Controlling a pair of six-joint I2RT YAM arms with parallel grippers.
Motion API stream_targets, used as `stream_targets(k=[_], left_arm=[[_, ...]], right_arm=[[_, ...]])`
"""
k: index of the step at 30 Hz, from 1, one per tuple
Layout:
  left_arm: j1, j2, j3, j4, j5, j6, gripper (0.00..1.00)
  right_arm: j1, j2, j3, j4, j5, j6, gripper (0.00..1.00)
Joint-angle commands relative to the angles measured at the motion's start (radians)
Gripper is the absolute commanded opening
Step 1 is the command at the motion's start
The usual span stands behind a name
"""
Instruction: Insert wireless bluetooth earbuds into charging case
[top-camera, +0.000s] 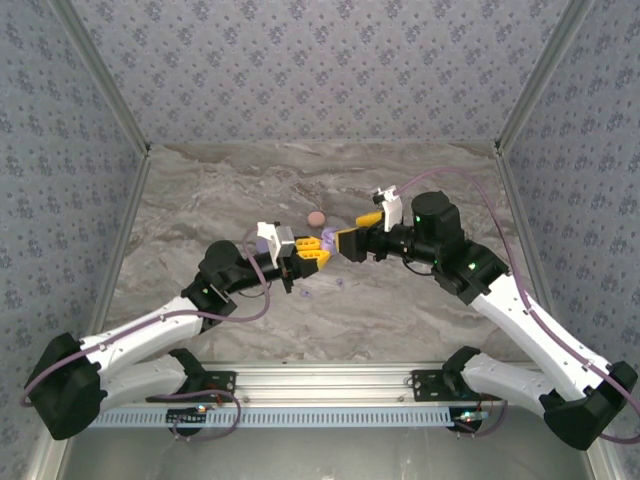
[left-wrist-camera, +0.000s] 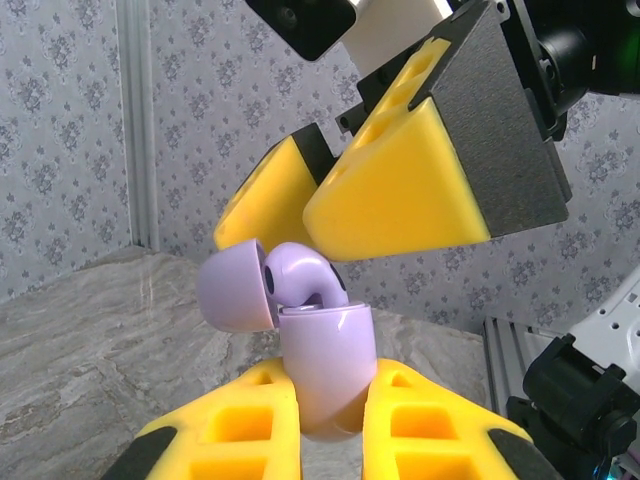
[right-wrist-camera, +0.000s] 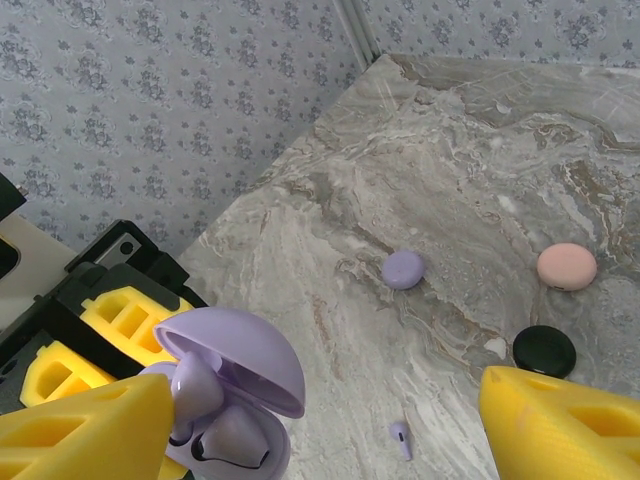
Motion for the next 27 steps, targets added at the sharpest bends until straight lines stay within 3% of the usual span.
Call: stream_targets(k=[1,27], left_arm=[[-0.012,-0.023,0.008,0.048,0.023,0.011,0.0],[-0.014,-0.018,0.016,0.032,0.021,0.025,0.0]], right_arm=[[-0.012,0.001,0.026,-0.033,-0.003,0.018,0.82],[-0.041,0.03,0.012,-0.006,-0.035,0.038,0.8]])
